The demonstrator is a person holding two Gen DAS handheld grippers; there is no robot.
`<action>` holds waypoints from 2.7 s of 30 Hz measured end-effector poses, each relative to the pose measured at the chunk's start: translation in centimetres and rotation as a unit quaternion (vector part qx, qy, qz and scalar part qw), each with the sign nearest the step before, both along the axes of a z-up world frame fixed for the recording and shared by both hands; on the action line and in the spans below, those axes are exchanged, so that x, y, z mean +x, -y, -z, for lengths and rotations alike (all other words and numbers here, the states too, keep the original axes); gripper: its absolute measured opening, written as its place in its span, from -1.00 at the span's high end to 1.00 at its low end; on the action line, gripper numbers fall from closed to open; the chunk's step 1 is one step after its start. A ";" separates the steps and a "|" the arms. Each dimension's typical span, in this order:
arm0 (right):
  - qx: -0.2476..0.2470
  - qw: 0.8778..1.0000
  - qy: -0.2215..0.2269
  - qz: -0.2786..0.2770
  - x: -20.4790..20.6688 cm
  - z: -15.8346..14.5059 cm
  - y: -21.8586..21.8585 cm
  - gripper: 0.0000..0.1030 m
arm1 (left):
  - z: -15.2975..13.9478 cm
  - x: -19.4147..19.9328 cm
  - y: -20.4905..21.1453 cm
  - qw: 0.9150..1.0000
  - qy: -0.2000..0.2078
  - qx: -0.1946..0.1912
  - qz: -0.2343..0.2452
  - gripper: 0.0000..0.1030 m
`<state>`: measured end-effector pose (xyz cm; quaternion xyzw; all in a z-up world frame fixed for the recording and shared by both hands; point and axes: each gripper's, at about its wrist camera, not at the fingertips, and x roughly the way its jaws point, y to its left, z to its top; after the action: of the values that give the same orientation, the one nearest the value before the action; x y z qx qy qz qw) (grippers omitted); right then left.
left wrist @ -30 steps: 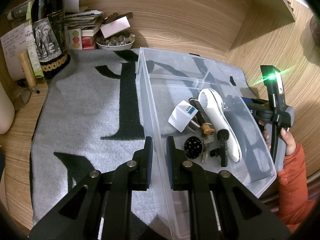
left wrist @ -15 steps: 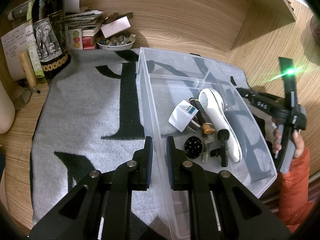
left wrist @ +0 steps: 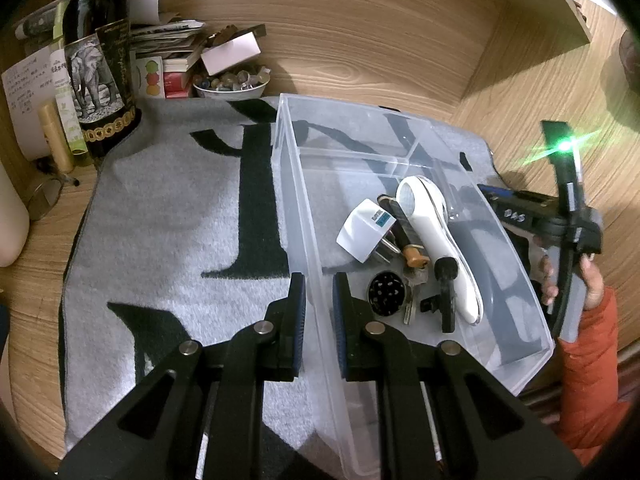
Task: Organize rigid objects
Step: 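Grasp the thin black pen-like item with the right gripper, then lower the black pen-like item into the box and release it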
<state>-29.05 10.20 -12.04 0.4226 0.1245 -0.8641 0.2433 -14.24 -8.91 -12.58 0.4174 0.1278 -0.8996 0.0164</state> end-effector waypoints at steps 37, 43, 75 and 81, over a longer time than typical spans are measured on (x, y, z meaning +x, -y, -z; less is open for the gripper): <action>0.000 0.998 -0.053 -0.017 1.1 -2.6 0.9 0.54 | 0.0 0.0 0.0 1.000 0.000 0.000 -0.001 0.75; -0.041 0.989 -0.125 -0.068 5.9 -7.9 2.1 0.54 | 0.0 0.0 0.0 1.000 0.000 0.001 -0.002 0.75; -0.058 0.987 -0.082 -0.128 8.2 -7.2 4.2 0.38 | 0.0 0.3 0.1 1.000 -0.004 0.005 -0.004 0.75; -0.061 0.990 -0.112 -0.065 5.4 -8.9 0.9 0.37 | 0.0 0.3 0.1 1.000 -0.004 0.005 -0.004 0.75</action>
<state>-23.67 9.26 -3.12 0.2982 0.1252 -0.8946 0.3082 -13.92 -9.01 -12.55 0.4136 0.1341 -0.9004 0.0178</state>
